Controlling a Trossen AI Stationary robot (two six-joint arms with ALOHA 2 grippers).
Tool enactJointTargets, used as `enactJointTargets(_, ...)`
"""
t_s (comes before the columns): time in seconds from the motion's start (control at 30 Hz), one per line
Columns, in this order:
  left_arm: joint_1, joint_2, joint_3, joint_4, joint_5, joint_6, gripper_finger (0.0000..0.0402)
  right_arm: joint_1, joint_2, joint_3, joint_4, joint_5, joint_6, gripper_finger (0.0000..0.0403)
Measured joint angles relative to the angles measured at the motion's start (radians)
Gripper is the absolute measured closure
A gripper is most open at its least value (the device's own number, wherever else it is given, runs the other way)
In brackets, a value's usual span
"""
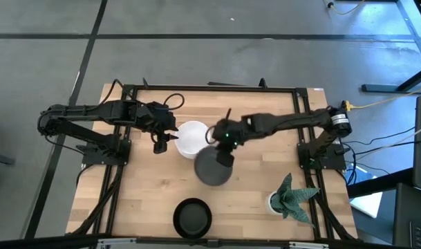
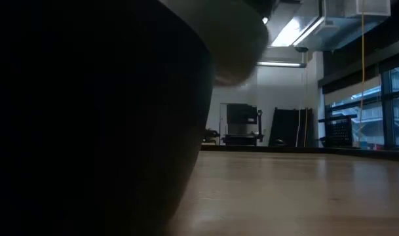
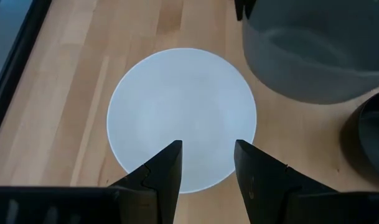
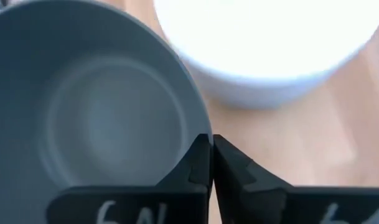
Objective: Nest bowls inside each other
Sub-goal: Stack the gray bowl on the white bowl
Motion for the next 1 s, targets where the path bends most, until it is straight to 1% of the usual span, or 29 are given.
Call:
enactJointTargets(0.1,0.0,-0.012,0.0,0.0,-0.002,0.004,0.026,-0.024,0.0,0.074,0.0,0.029,-0.054,0.0396)
enactJointTargets(0.2,-0.003,-0.044,0.001,0.001,-0.038,0.027,0.0262,-0.052,0.0,0.125,0.001,0.06,-0.099,0.0396)
enactJointTargets(0.3,-0.012,-0.108,0.001,0.027,-0.09,0.03,0.0265,-0.08,0.0,0.152,0.005,0.07,-0.128,0.0396)
enactJointTargets(0.4,-0.015,-0.192,0.001,0.067,-0.109,0.03,0.0266,-0.11,0.0,0.157,0.016,0.089,-0.148,0.0396)
enactJointTargets(0.63,-0.014,-0.349,0.002,0.137,-0.126,0.026,0.0266,-0.175,0.011,0.149,0.102,0.086,-0.176,0.0396)
enactJointTargets(0.8,-0.014,-0.414,0.002,0.148,-0.173,0.044,0.0266,-0.2,0.044,0.149,0.17,0.026,-0.178,0.0397)
enactJointTargets(0.9,-0.014,-0.443,0.002,0.148,-0.201,0.05,0.0266,-0.205,0.076,0.148,0.182,0.018,-0.18,0.0397)
enactJointTargets(1.0,-0.014,-0.46,0.002,0.148,-0.206,0.05,0.0266,-0.21,0.11,0.148,0.183,0.009,-0.176,0.0397)
